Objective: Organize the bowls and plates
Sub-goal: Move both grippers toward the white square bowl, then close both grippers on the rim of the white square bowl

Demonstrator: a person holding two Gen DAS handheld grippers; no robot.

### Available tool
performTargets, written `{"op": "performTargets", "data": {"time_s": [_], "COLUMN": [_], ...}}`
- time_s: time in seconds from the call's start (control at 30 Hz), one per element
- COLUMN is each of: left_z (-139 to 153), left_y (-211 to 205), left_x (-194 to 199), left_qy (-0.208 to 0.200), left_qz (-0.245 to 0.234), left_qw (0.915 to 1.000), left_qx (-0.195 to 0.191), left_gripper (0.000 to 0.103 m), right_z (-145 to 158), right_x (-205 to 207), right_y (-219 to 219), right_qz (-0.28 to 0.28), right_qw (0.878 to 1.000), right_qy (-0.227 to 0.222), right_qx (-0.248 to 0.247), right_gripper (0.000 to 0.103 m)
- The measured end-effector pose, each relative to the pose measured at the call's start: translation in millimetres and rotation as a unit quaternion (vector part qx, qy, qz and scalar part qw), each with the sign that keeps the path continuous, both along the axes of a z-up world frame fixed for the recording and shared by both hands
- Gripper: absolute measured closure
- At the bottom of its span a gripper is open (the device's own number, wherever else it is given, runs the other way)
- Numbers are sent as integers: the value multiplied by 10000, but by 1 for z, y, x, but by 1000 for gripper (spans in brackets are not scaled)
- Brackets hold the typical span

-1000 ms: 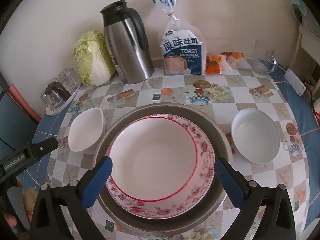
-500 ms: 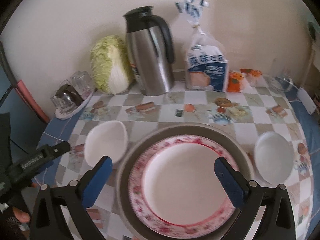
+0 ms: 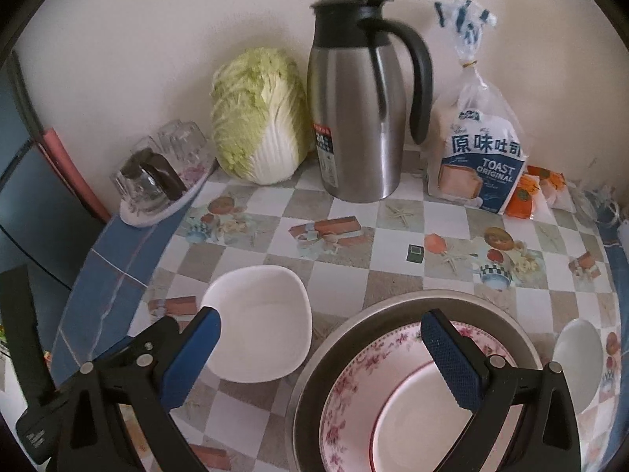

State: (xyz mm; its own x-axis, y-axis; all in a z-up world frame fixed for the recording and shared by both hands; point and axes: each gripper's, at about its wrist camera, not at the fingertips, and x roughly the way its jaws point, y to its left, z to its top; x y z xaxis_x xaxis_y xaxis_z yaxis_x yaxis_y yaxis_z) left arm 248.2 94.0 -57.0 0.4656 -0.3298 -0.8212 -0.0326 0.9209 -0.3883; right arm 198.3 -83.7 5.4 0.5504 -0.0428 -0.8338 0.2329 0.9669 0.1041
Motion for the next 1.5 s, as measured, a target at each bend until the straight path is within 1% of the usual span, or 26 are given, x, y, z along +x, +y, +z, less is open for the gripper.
{"op": "performTargets", "data": {"time_s": [0.07, 0.13, 0.17, 0.2, 0.23, 0.27, 0.33, 0.37, 0.4, 0.43, 0.47, 0.5, 0.57, 0.6, 0.63, 0.7, 0.8, 0.83, 0.9, 1.0, 1.37, 1.4, 1.5], "left_z": [-5, -10, -10, -12, -12, -14, -17, -18, -20, -21, -22, -24, -27, -28, -29, -32, -39, -41, -44, -49, -54, -54, -52], "left_y": [2, 2, 2, 0, 0, -1, -2, -3, -5, -8, -10, -13, -17, -19, -20, -24, -27, -28, -31, -34, -33, -33, -32], "left_x": [3, 7, 8, 10, 12, 14, 17, 18, 20, 20, 21, 22, 23, 23, 24, 24, 25, 24, 24, 22, 22, 21, 20], "left_qy": [57, 110, 107, 104, 110, 125, 193, 228, 245, 251, 262, 287, 306, 315, 330, 378, 496, 527, 583, 661, 742, 760, 763], "left_qz": [-6, -44, -53, -68, -72, -77, -85, -96, -129, -171, -204, -248, -314, -348, -372, -414, -407, -417, -438, -453, -353, -352, -332], "left_qw": [9999, 9998, 9998, 9999, 9999, 9998, 9995, 9993, 9991, 9991, 9991, 9990, 9987, 9982, 9979, 9975, 9964, 9959, 9956, 9950, 9942, 9941, 9950], "left_qx": [-116, -182, -169, -116, -99, -111, -234, -283, -311, -299, -273, -240, -277, -369, -410, -434, -561, -613, -596, -600, -693, -684, -549], "left_gripper": [9, 9, 9, 9, 9, 9, 10, 12, 18, 28, 32, 38, 41, 45, 52, 56, 58, 62, 68, 75, 75, 79, 81], "right_z": [-9, -15, -19, -24, -26, -31, -37, -41, -43, -46, -50, -52, -57, -60, -62, -67, -71, -73, -75, -76, -76, -77, -81], "right_x": [7, 12, 15, 18, 20, 23, 27, 29, 30, 32, 34, 36, 38, 40, 41, 43, 45, 45, 46, 47, 53, 53, 52], "right_y": [0, 0, -1, -1, -1, -1, 0, 1, 3, 4, 6, 7, 9, 9, 10, 11, 14, 15, 16, 16, 23, 23, 25], "right_qz": [-13, -26, -42, -51, -40, -13, 11, 45, 65, 101, 136, 152, 193, 195, 202, 223, 278, 296, 299, 295, 375, 391, 393], "right_qw": [9999, 9997, 9996, 9994, 9993, 9991, 9988, 9986, 9985, 9983, 9981, 9979, 9975, 9973, 9971, 9968, 9964, 9962, 9958, 9958, 9947, 9945, 9939], "right_qy": [146, 232, 284, 336, 367, 413, 491, 528, 545, 571, 601, 623, 682, 703, 726, 772, 804, 822, 858, 863, 938, 944, 1024], "right_qx": [0, -44, -71, -73, -59, -39, -43, -38, -39, -37, -44, -55, -64, -67, -57, -23, -16, -26, -68, -66, -214, -225, -125], "right_gripper": [6, 20, 23, 28, 36, 39, 53, 55, 58, 61, 64, 70, 75, 79, 85, 90, 95, 95, 95, 95, 94, 94, 94]}}
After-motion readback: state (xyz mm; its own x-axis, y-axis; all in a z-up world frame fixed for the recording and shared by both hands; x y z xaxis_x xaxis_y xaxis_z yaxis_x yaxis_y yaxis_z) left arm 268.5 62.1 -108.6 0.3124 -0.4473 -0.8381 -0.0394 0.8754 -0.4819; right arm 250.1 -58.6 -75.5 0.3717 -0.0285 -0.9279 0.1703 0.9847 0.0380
